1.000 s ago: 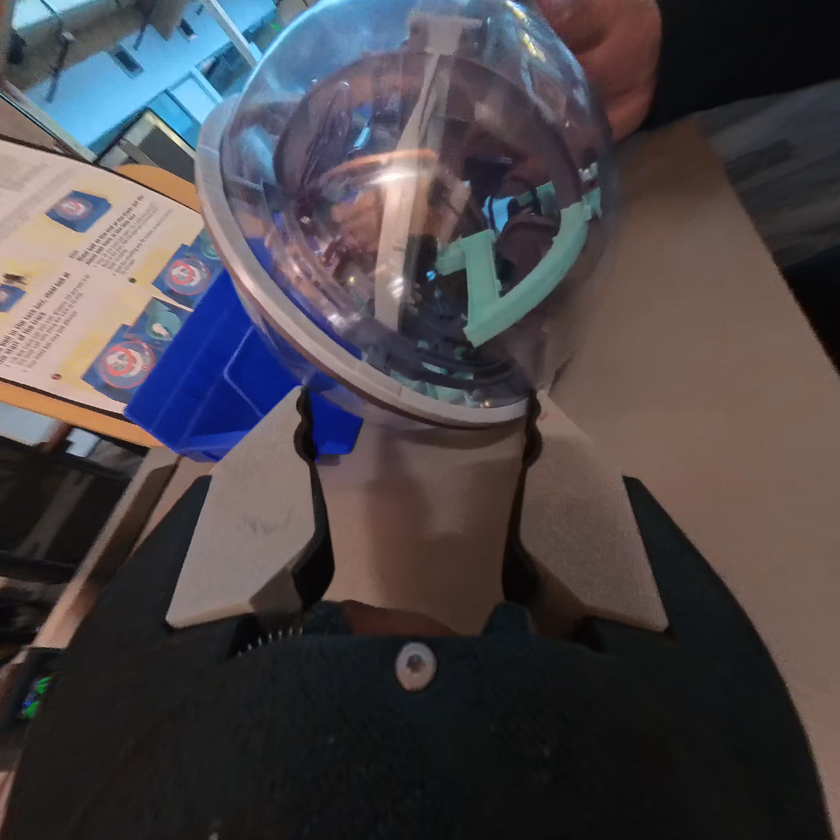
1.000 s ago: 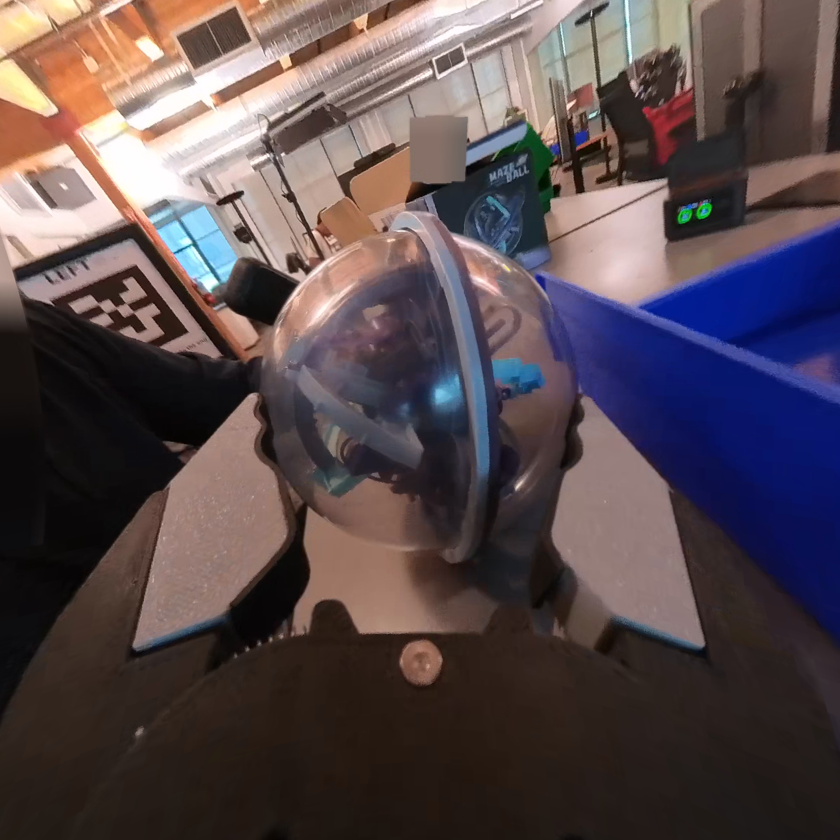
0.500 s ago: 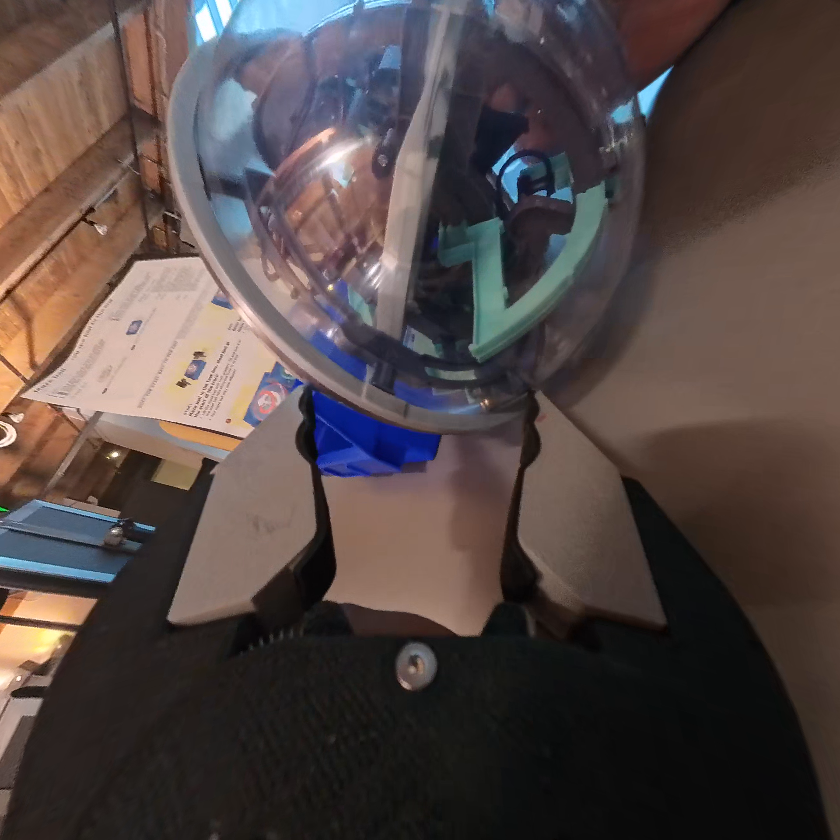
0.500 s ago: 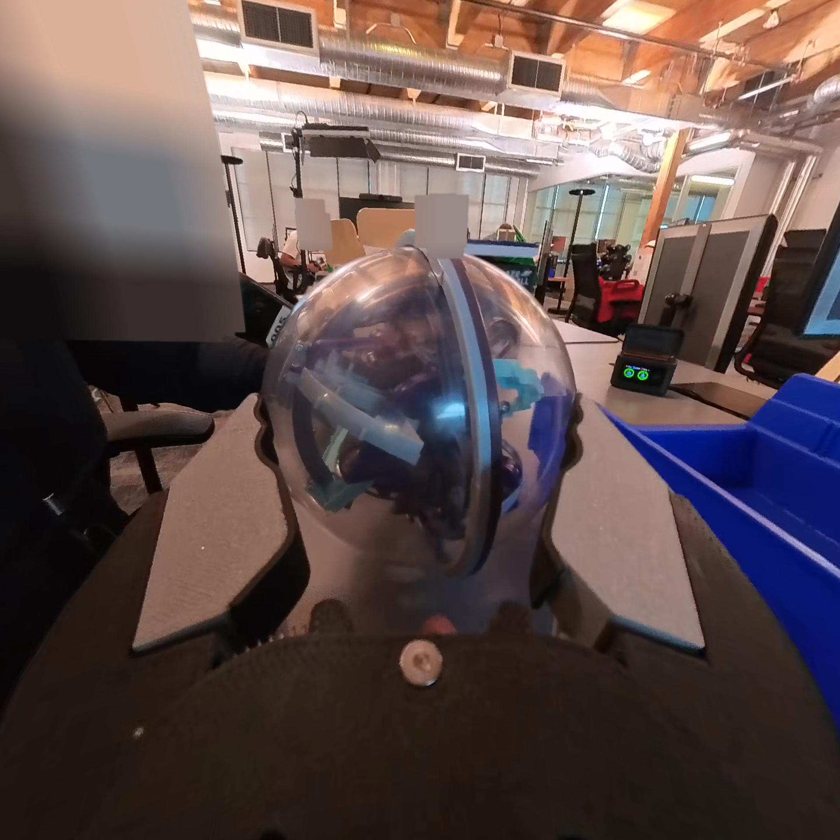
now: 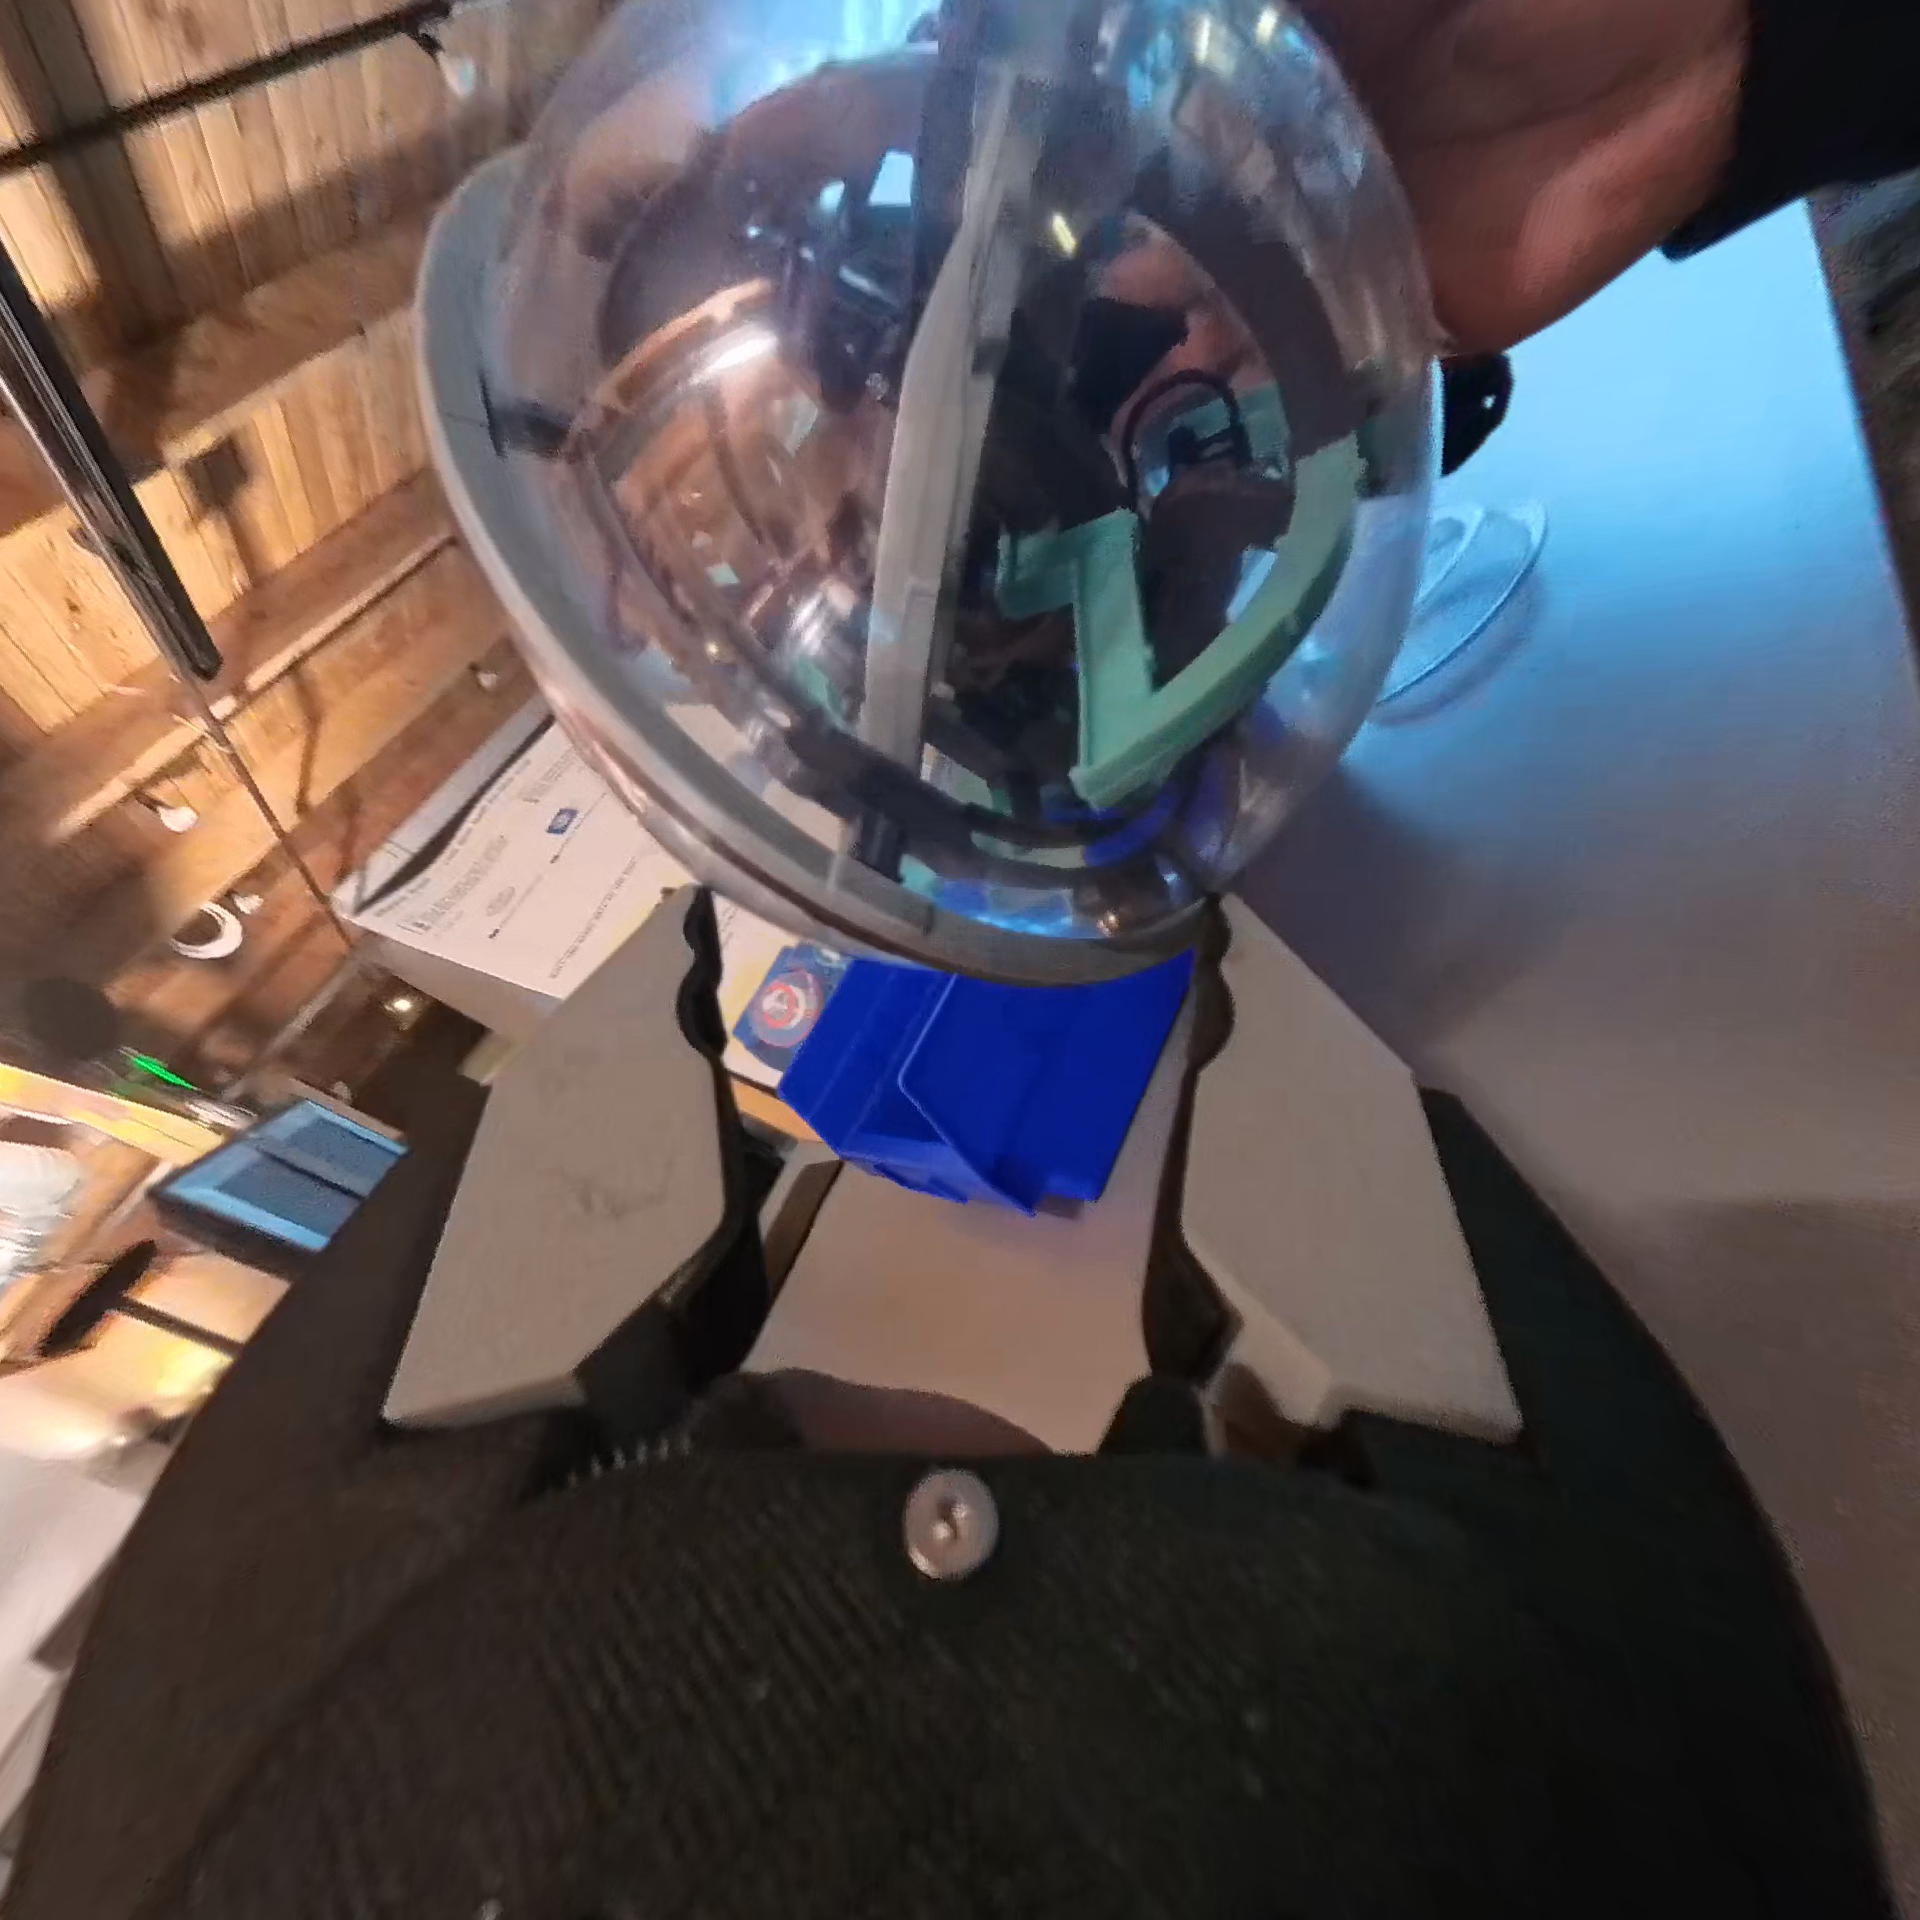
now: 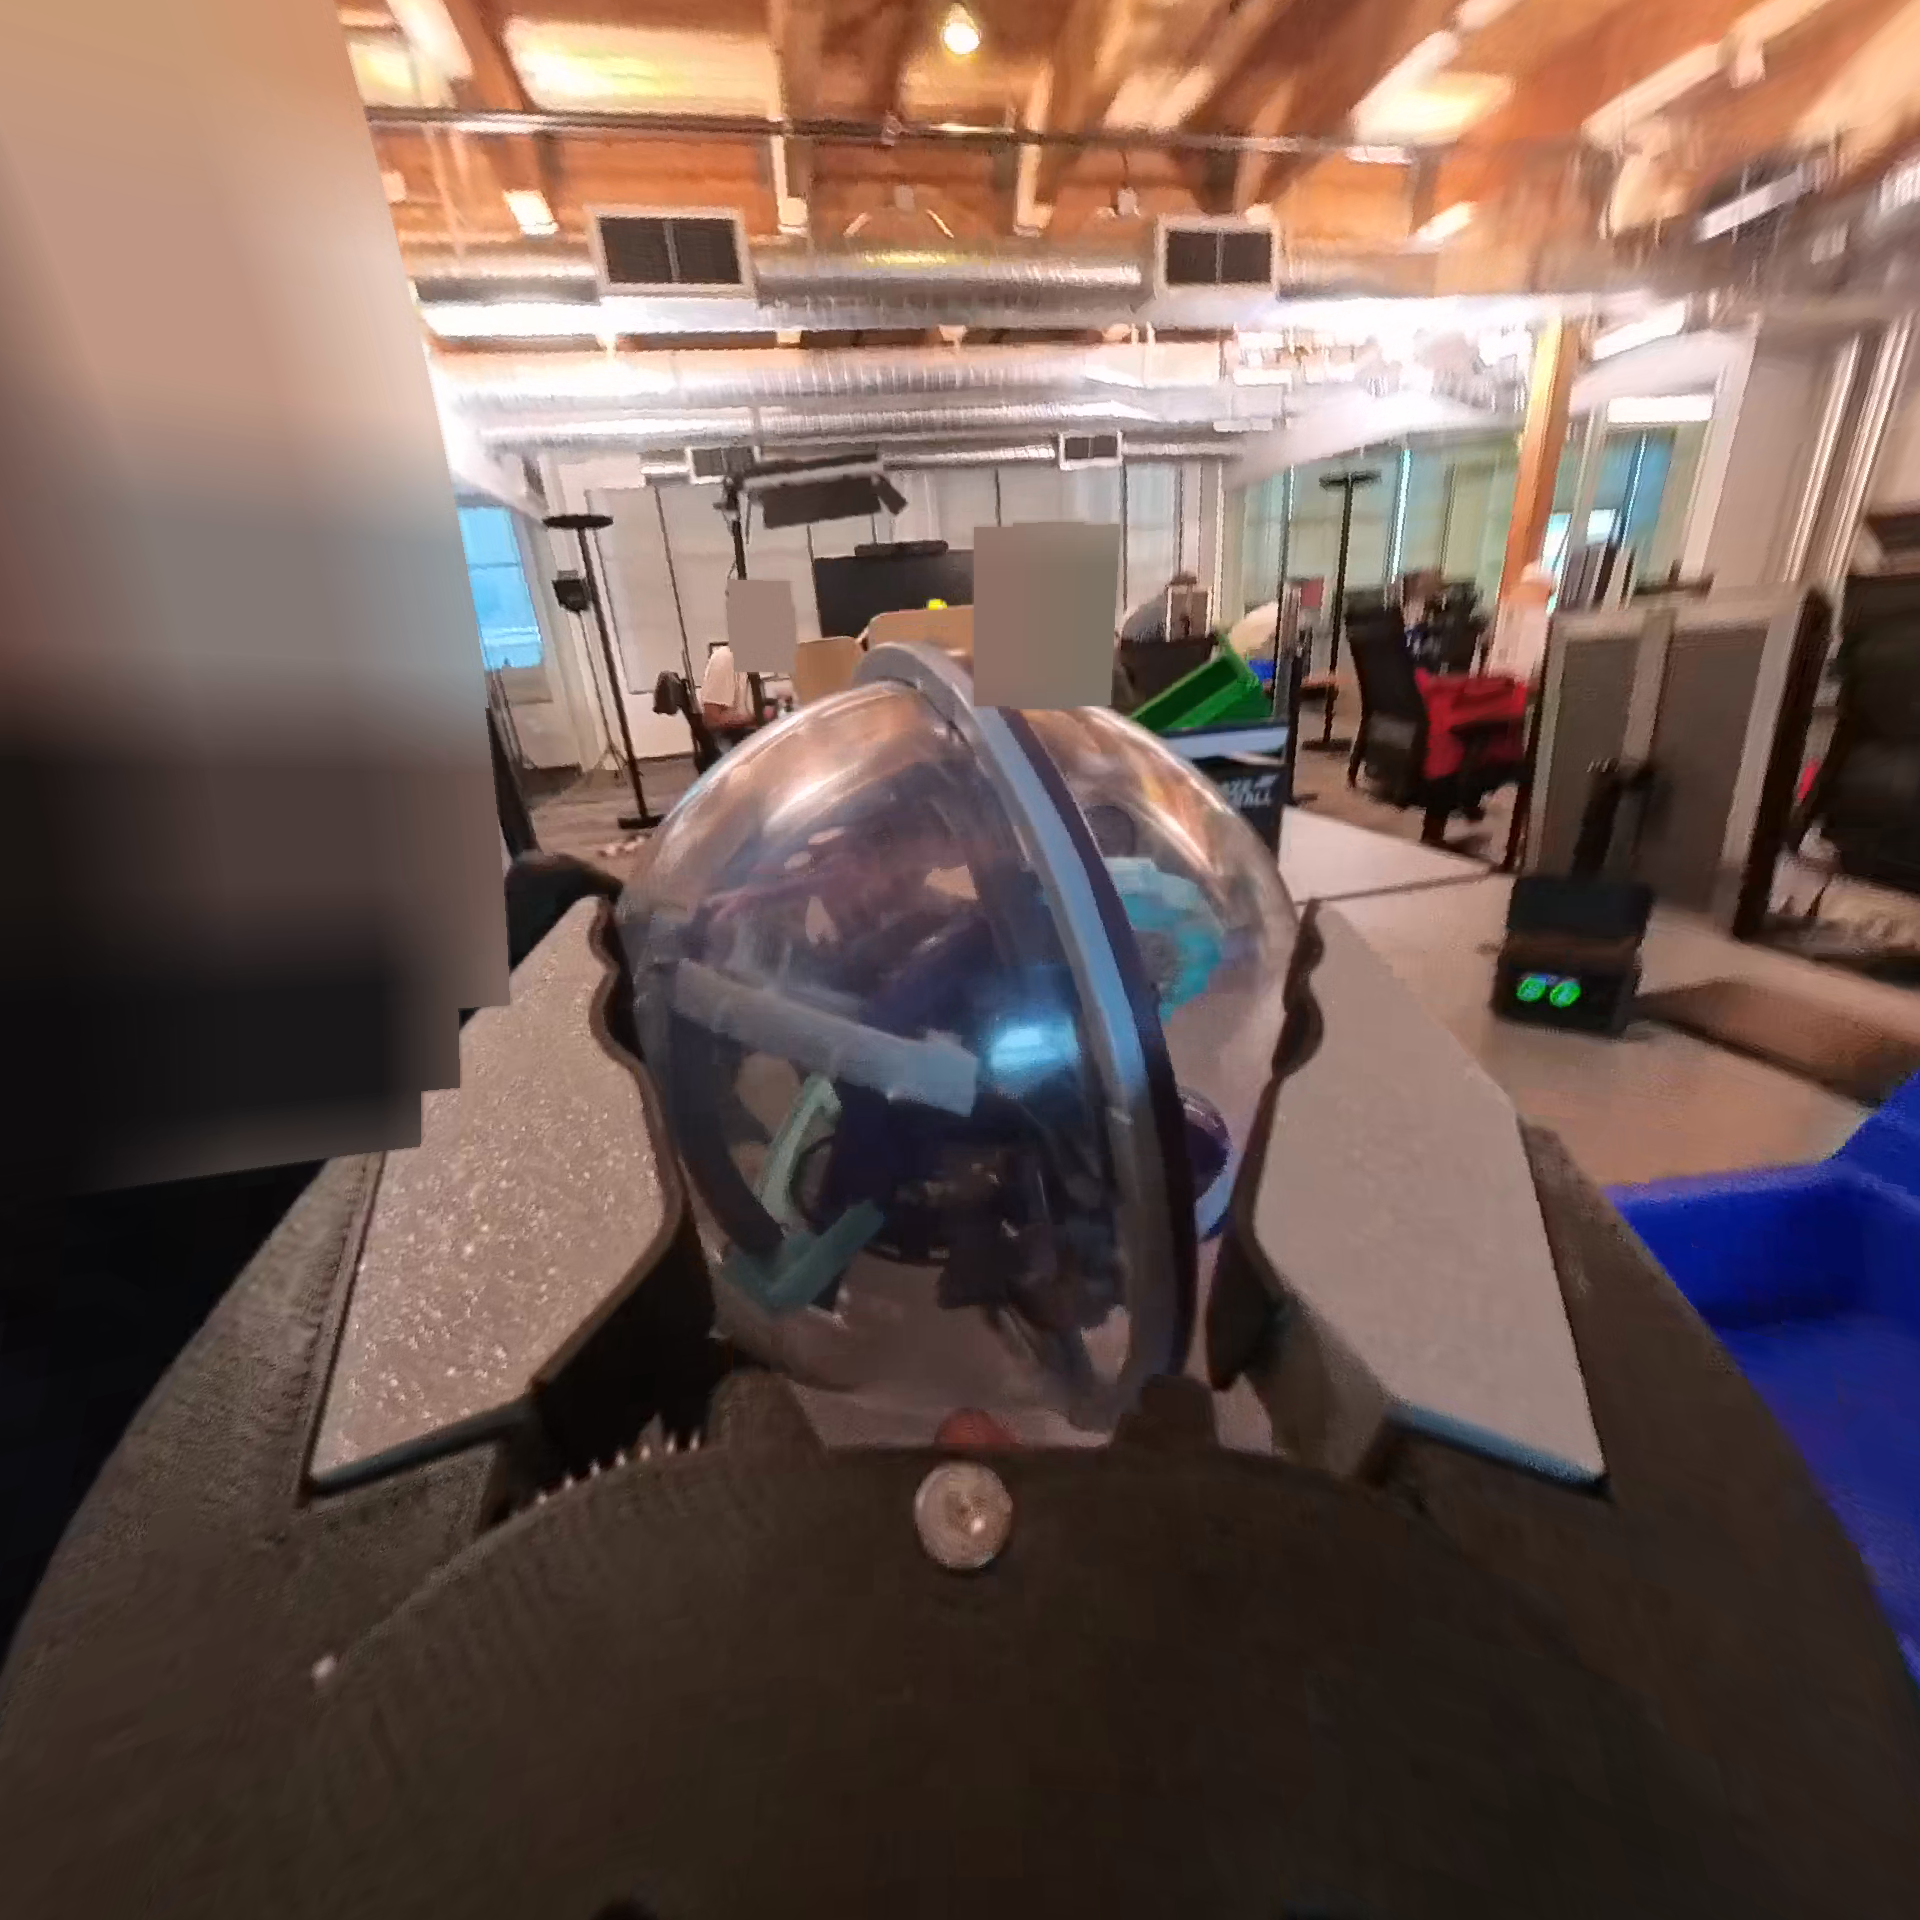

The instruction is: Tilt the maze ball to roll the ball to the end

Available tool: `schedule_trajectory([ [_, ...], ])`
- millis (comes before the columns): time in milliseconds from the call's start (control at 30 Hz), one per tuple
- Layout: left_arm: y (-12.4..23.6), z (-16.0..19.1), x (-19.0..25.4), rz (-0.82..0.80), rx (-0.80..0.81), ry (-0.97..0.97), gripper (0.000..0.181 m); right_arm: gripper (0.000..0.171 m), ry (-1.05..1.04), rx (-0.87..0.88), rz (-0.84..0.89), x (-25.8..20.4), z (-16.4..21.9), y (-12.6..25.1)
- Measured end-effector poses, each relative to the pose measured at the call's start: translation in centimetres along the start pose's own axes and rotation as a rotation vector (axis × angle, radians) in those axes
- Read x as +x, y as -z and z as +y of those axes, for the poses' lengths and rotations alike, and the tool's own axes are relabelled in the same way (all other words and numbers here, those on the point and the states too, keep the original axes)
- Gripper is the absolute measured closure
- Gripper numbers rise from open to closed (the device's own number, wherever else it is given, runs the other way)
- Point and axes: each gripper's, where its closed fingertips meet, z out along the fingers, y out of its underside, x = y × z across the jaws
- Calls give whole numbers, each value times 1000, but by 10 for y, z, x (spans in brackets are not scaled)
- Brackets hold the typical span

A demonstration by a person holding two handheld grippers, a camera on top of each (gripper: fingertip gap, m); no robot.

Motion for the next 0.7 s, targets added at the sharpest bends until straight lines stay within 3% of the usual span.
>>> schedule_trajectory([
  [267, 35, -65, -36, 30, 64, 260, 92, 51, -328, 49, 20, -17, -61, -29],
  [433, 60, -109, -65, -25, 84, 226, 92, 90, -405, 113, -65, -48, -120, -39],
  [567, 68, -141, -84, -56, 40, 217, 92, 71, -311, 25, -113, -88, -157, -57],
  [700, 65, -127, -74, -36, 17, 387, 90, 58, -221, -30, 16, -86, -149, -68],
])
